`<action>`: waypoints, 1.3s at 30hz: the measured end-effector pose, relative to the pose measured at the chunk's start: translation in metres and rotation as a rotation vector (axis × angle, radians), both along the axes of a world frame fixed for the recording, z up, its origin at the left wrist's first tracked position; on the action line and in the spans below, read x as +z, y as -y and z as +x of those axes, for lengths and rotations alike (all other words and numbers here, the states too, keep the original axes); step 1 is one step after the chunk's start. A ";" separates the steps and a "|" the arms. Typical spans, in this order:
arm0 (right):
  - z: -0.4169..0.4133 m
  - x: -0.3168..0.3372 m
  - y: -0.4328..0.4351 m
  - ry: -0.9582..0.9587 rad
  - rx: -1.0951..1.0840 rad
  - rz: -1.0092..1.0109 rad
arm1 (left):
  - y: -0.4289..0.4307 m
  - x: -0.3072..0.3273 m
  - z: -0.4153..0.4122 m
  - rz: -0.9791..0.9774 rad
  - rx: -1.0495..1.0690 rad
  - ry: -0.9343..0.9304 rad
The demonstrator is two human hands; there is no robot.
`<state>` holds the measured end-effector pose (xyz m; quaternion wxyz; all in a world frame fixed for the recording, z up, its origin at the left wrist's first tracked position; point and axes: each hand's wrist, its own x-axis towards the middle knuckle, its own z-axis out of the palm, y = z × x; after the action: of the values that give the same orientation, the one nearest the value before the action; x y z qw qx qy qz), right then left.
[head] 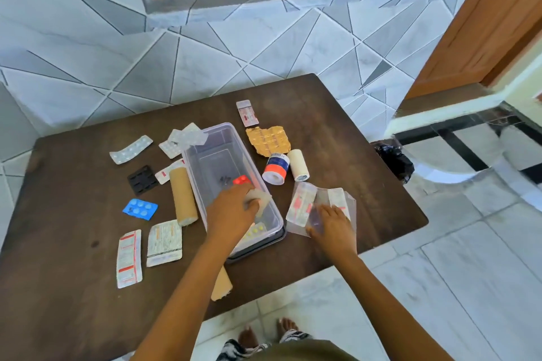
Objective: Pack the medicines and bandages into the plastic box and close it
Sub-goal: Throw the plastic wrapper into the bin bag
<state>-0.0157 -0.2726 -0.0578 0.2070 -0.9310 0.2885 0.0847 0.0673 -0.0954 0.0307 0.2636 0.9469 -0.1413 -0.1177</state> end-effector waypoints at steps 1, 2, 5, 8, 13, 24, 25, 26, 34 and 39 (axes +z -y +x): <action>0.001 -0.001 0.000 0.003 -0.013 0.023 | -0.001 0.000 0.000 -0.004 0.002 0.000; 0.002 -0.001 -0.001 0.013 -0.023 0.041 | -0.002 -0.001 0.000 -0.006 0.006 -0.001; 0.006 -0.002 -0.003 0.060 -0.079 0.069 | -0.006 0.000 0.000 0.001 0.043 -0.007; 0.009 -0.001 -0.001 0.044 -0.070 0.007 | -0.010 -0.001 0.001 -0.007 0.078 -0.013; 0.013 0.001 0.005 0.061 -0.040 -0.042 | -0.015 0.001 -0.001 -0.038 0.113 -0.028; 0.028 0.063 0.007 0.540 -0.229 0.128 | -0.017 0.006 0.018 -0.262 0.237 -0.171; 0.029 0.068 0.008 0.574 -0.225 0.166 | -0.013 0.007 0.019 -0.257 0.235 -0.160; 0.030 0.071 0.010 0.602 -0.209 0.194 | -0.010 0.007 0.021 -0.236 0.225 -0.138; 0.023 0.071 0.073 0.628 -0.122 0.359 | 0.063 0.013 0.021 -0.288 0.235 -0.129; 0.008 0.069 0.162 0.668 -0.119 0.451 | 0.160 0.004 -0.002 -0.336 0.239 -0.149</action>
<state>-0.0073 -0.4350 0.0112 0.4928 -0.8203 0.2330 -0.1732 0.0654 -0.2555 0.0349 0.4396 0.8883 -0.0260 -0.1303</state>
